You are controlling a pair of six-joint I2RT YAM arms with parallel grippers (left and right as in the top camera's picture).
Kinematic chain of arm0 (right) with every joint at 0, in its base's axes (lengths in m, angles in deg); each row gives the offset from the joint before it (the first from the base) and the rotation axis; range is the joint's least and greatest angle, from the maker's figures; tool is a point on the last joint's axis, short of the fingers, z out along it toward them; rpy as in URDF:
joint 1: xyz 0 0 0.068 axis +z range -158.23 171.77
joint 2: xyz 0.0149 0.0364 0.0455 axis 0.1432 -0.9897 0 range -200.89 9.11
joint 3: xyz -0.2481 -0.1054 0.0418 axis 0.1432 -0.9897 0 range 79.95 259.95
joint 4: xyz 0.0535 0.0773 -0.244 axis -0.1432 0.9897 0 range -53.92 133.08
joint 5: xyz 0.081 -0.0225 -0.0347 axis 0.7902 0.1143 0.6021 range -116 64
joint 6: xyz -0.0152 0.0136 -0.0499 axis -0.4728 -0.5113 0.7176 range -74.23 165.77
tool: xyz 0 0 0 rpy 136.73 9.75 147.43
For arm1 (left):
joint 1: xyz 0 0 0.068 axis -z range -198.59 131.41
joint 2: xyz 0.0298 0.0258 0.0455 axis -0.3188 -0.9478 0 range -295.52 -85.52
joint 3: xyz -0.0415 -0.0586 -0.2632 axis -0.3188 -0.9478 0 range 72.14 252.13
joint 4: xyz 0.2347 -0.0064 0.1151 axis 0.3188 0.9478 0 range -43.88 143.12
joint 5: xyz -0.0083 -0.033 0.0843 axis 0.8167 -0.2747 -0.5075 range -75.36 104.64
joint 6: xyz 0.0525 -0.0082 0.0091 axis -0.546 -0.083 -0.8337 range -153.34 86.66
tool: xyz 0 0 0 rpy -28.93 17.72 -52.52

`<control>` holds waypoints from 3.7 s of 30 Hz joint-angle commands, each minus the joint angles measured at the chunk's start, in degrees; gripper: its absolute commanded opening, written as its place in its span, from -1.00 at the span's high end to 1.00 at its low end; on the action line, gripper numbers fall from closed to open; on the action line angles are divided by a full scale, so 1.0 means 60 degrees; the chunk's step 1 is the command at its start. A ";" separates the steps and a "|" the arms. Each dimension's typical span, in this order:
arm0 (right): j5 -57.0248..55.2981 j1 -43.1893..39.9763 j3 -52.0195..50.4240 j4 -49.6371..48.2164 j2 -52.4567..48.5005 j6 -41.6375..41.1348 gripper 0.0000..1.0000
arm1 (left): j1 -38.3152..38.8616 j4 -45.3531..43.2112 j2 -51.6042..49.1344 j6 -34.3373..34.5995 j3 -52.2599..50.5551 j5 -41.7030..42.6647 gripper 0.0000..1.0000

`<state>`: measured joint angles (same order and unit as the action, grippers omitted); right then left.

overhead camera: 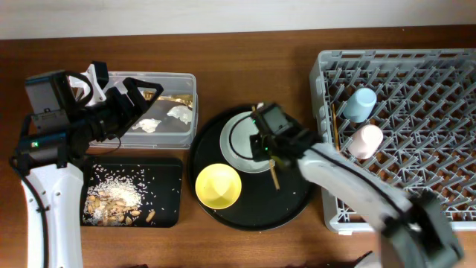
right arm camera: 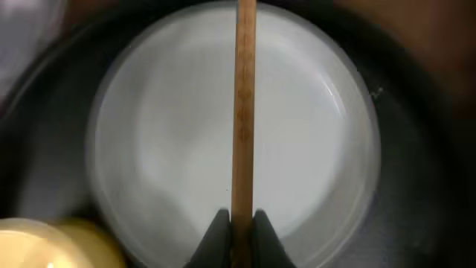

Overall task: Sort waste into correct bins and load items into the dishwasher rack
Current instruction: 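Grasp the remaining chopstick and place it in the rack, then reach the right gripper to the yellow bowl and grasp its rim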

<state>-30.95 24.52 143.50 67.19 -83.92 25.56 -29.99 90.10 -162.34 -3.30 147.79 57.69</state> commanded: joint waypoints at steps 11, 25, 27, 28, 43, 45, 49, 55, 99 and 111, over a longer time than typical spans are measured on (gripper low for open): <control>-0.0925 -0.3650 0.0659 0.3162 0.2718 0.1763 0.92 | -0.0047 0.0011 0.0004 0.0051 0.0069 0.0069 -0.99; -0.0226 -0.4597 0.0659 0.2240 -0.0404 0.2626 0.92 | -0.0047 0.0011 0.0004 0.0051 0.0069 0.0073 -0.99; -0.0404 -0.4601 0.0659 0.2204 -0.0601 0.2626 0.92 | -0.0047 0.0011 0.0004 0.0051 0.0069 0.0069 -0.99; -0.0437 -0.4601 0.0659 0.2193 -0.0630 0.2626 0.91 | -0.0047 0.0011 0.0004 0.0051 0.0069 0.0069 -0.99; -0.0452 -0.4597 0.2597 0.3719 -0.0386 0.2623 0.31 | -0.0047 0.0011 0.0004 0.0051 0.0069 0.0069 -0.99; 0.0117 -0.4586 0.3785 0.4962 -0.0310 0.2616 0.30 | -0.0047 0.0011 0.0004 0.0051 0.0069 0.0069 -0.99; 0.2801 -0.4579 0.5118 0.6717 -0.0302 0.2612 0.27 | -0.0047 0.0011 0.0004 0.0051 0.0069 0.0069 -0.99; 0.5304 -0.3781 0.4685 0.7169 -0.0306 0.2601 0.27 | -0.0047 0.0011 0.0004 0.0051 0.0069 0.0069 -0.99; 0.1785 0.4120 0.0936 -0.0401 -0.2685 0.1169 0.29 | -0.0047 0.0011 0.0004 0.0051 0.0069 0.0073 -0.99; 0.1781 0.4102 0.1002 -0.0404 -0.2211 0.1173 0.70 | -0.0047 0.0011 0.0004 0.0051 0.0069 0.0069 -0.99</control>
<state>-19.37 48.82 149.24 64.92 -99.38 32.34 -29.99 90.13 -162.34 -3.30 147.79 57.69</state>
